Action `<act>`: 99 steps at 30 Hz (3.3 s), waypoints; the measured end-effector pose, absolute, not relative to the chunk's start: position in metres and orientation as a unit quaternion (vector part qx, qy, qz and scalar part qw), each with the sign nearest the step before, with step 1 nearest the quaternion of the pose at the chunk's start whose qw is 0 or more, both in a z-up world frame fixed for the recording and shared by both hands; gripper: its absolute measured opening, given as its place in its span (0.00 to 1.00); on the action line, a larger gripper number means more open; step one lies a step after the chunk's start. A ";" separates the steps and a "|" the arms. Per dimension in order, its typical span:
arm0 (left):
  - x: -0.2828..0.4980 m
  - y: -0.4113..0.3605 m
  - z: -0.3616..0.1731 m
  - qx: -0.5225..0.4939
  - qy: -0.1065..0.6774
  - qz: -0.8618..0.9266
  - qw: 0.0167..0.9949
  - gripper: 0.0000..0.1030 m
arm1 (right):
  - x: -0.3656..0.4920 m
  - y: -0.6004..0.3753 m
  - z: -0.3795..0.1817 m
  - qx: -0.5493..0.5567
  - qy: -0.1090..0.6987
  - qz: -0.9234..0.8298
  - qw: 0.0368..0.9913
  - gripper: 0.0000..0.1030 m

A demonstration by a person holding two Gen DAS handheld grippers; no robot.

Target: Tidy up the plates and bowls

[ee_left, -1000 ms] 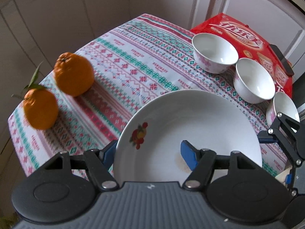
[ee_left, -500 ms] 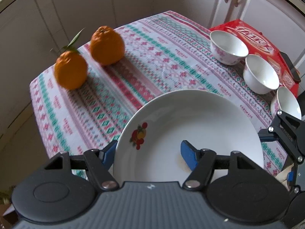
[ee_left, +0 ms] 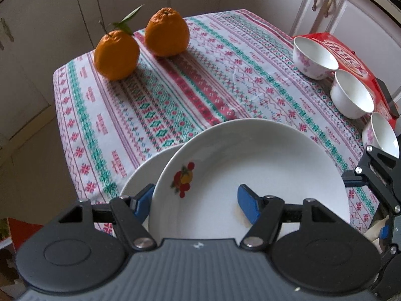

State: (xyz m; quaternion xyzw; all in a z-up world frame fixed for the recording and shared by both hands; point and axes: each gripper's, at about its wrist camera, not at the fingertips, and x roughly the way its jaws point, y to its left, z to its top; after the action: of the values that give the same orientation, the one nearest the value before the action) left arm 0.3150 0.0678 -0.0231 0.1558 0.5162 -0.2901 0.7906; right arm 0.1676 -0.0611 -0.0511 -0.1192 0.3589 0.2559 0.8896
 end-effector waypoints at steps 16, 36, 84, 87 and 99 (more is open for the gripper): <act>0.318 0.076 -0.039 0.145 0.519 -0.290 0.791 0.68 | 0.162 -0.050 -0.051 -0.140 0.354 0.262 0.887 0.97; 0.313 0.076 -0.048 0.126 0.512 -0.312 0.790 0.68 | 0.165 -0.044 -0.055 -0.174 0.332 0.262 0.890 0.97; 0.105 -0.156 -0.083 0.196 0.263 -0.410 0.851 0.96 | 0.086 -0.328 -0.050 0.045 0.376 0.061 0.923 0.97; 0.107 -0.167 -0.088 0.196 0.264 -0.421 0.845 0.94 | 0.091 -0.334 -0.054 0.054 0.385 0.064 0.919 0.89; 0.101 -0.181 -0.093 0.205 0.258 -0.451 0.829 0.78 | 0.099 -0.348 -0.064 0.094 0.405 0.077 0.906 0.68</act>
State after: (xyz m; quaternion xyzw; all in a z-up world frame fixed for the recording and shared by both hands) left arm 0.1006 -0.1808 -0.0926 0.2051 0.2579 -0.4515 0.8292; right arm 0.0993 -0.3480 -0.0642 0.0941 0.4045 0.0771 0.9064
